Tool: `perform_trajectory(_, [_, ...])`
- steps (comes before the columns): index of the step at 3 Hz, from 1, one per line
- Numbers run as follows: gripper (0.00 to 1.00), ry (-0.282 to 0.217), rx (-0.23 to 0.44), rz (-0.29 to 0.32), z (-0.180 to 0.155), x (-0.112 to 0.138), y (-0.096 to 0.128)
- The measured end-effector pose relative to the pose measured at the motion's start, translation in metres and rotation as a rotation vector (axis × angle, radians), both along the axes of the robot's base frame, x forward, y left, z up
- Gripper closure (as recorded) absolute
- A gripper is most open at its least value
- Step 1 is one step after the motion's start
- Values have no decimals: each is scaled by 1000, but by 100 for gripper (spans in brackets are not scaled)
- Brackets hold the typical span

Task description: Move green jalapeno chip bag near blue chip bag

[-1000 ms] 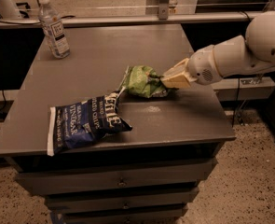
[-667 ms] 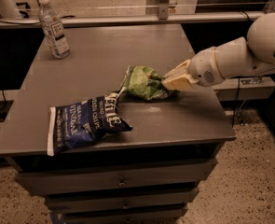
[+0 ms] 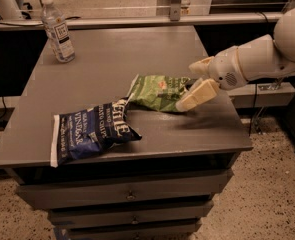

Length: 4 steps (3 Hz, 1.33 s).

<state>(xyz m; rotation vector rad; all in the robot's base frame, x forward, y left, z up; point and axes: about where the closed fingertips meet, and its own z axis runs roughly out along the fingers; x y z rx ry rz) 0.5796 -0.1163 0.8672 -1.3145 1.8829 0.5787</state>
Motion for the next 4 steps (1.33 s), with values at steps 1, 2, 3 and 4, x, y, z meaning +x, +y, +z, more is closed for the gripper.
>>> perform_trajectory(1, [0,-35,-14,-8,17,-1,-31])
perform_trajectory(2, [0,-103,-18,-21,36,-2,-86])
perform_trajectory(3, [0,-189,7,-41,51,-8,-149])
perform_trajectory(4, [0,-212,7,-42,59,-5,-153])
